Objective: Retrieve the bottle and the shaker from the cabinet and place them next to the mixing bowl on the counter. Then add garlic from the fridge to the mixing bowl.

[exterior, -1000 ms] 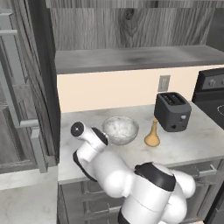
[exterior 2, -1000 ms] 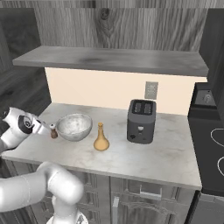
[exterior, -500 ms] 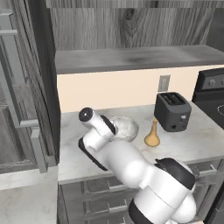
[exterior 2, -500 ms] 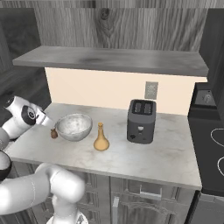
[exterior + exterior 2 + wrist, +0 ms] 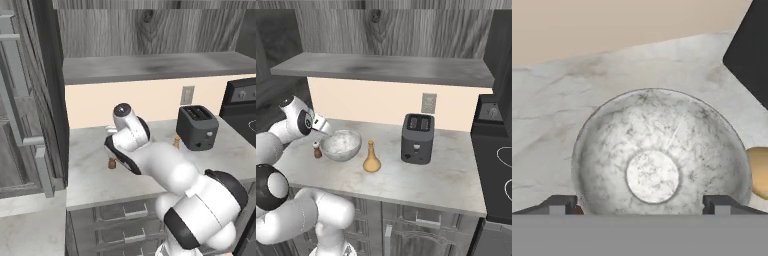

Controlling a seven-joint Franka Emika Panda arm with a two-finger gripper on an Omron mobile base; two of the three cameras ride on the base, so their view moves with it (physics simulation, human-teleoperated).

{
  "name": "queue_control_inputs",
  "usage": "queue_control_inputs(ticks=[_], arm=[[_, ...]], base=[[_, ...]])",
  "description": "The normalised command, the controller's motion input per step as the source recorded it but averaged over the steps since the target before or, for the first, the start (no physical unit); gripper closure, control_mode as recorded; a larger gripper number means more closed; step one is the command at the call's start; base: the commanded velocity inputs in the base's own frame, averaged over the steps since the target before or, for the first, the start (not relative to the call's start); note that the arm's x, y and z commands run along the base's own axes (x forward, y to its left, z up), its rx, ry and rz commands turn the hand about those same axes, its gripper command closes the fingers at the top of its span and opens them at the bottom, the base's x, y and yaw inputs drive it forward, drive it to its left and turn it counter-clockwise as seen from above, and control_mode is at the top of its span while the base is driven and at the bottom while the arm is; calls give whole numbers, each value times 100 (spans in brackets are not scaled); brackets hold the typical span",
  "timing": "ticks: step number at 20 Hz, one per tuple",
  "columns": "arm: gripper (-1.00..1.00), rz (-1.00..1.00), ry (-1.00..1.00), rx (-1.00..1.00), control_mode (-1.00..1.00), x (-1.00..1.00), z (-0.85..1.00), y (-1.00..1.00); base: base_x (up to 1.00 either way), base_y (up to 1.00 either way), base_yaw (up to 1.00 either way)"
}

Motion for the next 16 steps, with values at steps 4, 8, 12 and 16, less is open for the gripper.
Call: queue_control_inputs(ticks=[4,8,12,16], arm=[[-100,39,0,0,-100,-12,0,-40],[-100,49,0,0,-100,-10,0,-37],[-100,54,0,0,-100,-20,6,-38],[-100,35,0,0,-100,-59,41,-20]], base=[[0,0,0],[0,0,0],[0,0,0],[0,0,0]])
